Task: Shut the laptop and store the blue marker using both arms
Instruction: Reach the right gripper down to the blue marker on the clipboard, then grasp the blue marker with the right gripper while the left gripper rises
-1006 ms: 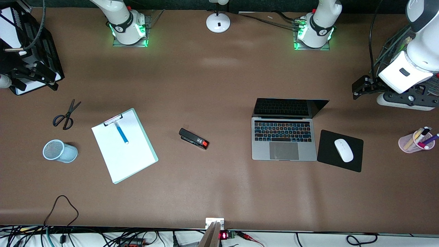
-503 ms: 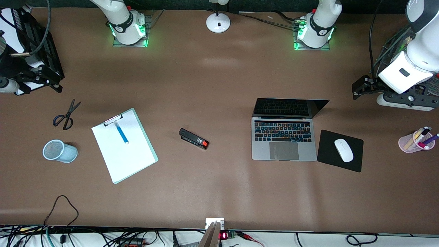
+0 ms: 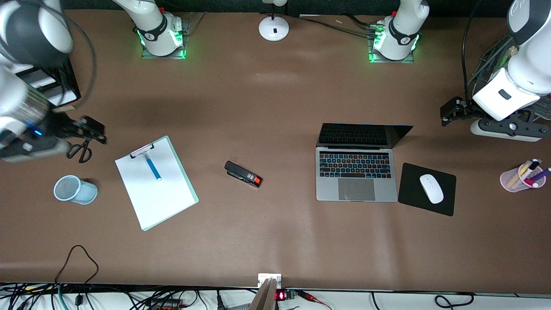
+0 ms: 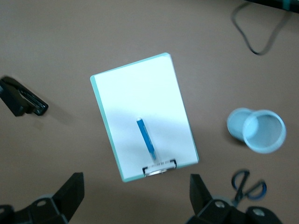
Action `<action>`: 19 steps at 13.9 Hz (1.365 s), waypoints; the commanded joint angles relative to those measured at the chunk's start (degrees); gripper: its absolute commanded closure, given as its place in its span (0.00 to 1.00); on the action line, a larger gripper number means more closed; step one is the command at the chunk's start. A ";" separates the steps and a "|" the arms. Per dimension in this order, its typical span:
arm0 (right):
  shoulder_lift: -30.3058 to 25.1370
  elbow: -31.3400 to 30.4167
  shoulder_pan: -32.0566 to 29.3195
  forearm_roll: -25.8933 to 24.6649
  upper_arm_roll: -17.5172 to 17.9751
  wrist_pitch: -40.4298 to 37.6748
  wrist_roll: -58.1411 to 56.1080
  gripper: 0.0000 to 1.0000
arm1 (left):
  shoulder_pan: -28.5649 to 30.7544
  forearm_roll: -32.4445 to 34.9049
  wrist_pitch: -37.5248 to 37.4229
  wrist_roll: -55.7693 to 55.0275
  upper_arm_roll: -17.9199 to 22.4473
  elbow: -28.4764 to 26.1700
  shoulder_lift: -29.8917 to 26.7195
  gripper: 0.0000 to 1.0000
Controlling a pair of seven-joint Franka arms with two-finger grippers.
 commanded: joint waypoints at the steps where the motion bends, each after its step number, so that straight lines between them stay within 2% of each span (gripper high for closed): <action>1: 8.38 1.16 1.80 -0.99 0.03 3.67 -7.04 0.00 | 0.50 -1.02 -1.49 0.98 -0.32 2.32 1.15 0.38; 2: 10.24 1.25 2.85 -1.51 0.03 5.16 -9.51 0.00 | 0.41 -1.10 -1.66 0.72 -0.32 2.41 1.15 0.60; 3: 13.05 1.25 3.38 -3.43 0.03 8.40 -11.18 0.00 | 0.32 -1.10 -2.27 0.63 -0.32 2.50 1.15 0.76; 5: 17.01 1.16 5.66 -8.88 0.03 11.15 -11.03 0.13 | 0.49 -1.10 -2.63 0.72 -0.14 2.50 1.15 0.89; 6: 18.34 1.25 5.50 -9.25 -0.05 12.02 -12.07 0.14 | 0.41 -1.10 -2.72 0.80 -0.14 2.41 1.15 0.95; 7: 19.57 0.99 5.41 -9.25 0.03 13.77 -13.21 0.19 | 0.41 -1.10 -3.07 0.80 -0.14 2.50 1.15 0.98; 10: 22.56 0.54 5.06 -9.07 0.03 16.86 -16.30 0.40 | 0.41 -5.57 -7.18 0.72 -0.40 2.33 1.15 1.00; 17: 25.11 -1.04 4.62 -8.46 0.12 17.13 -17.96 0.40 | -0.12 -9.27 -13.35 -3.58 -0.76 1.01 -0.34 1.00; 19: 26.43 -1.04 4.44 -8.37 0.12 17.74 -18.14 0.46 | -0.03 -9.28 -13.53 -4.82 -2.41 -0.22 -1.22 1.00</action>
